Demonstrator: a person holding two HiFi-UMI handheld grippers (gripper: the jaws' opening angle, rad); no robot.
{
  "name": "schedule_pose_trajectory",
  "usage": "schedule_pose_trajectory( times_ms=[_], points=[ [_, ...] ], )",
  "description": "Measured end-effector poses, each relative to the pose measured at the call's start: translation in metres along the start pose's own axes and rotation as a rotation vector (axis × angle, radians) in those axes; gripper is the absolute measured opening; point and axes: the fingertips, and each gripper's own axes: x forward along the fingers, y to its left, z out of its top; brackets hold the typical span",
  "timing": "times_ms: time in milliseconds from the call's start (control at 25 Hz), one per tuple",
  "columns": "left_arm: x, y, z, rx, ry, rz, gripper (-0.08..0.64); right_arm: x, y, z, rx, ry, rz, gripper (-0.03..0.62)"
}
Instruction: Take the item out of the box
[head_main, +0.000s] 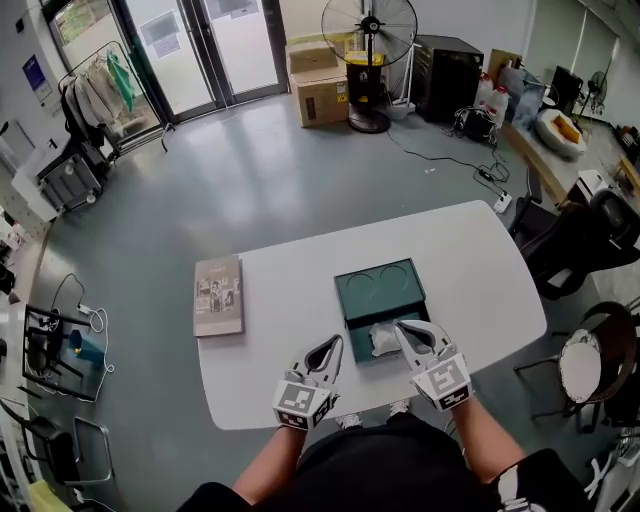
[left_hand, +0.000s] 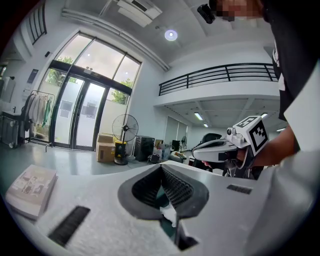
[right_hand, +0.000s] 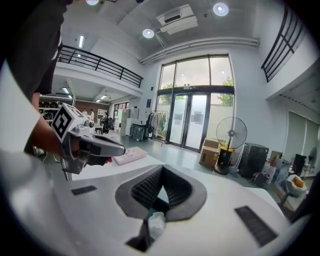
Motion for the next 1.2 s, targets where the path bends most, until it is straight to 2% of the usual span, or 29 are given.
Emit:
schedule_pose_trajectory(
  times_ms=[240, 400, 560, 640, 840, 1200],
  points=[
    [0.016, 0.004, -0.014, -0.006, 0.034, 0.038, 0.009, 0.014, -0.02, -0.026, -0.05, 0.065, 0.058, 0.009],
    [0.024, 0.009, -0.019, -0.002, 0.041, 0.065, 0.009, 0.024, -0.027, -0.05, -0.093, 0.166, 0.143, 0.056],
    [0.03, 0.009, -0.017, -0.024, 0.05, 0.108, 0.009, 0.032, -0.029, -0.074, -0.161, 0.259, 0.24, 0.141],
    [0.034, 0.007, -0.02, -0.031, 0.057, 0.116, 0.009, 0.035, -0.034, -0.08, -0.203, 0.287, 0.272, 0.151],
    [0.039, 0.007, -0.026, -0.043, 0.069, 0.152, 0.009, 0.048, -0.037, -0.102, -0.281, 0.368, 0.358, 0.224],
    [0.036, 0.01, -0.039, -0.08, 0.08, 0.221, 0.009, 0.066, -0.024, -0.151, -0.439, 0.508, 0.533, 0.305]
  ],
)
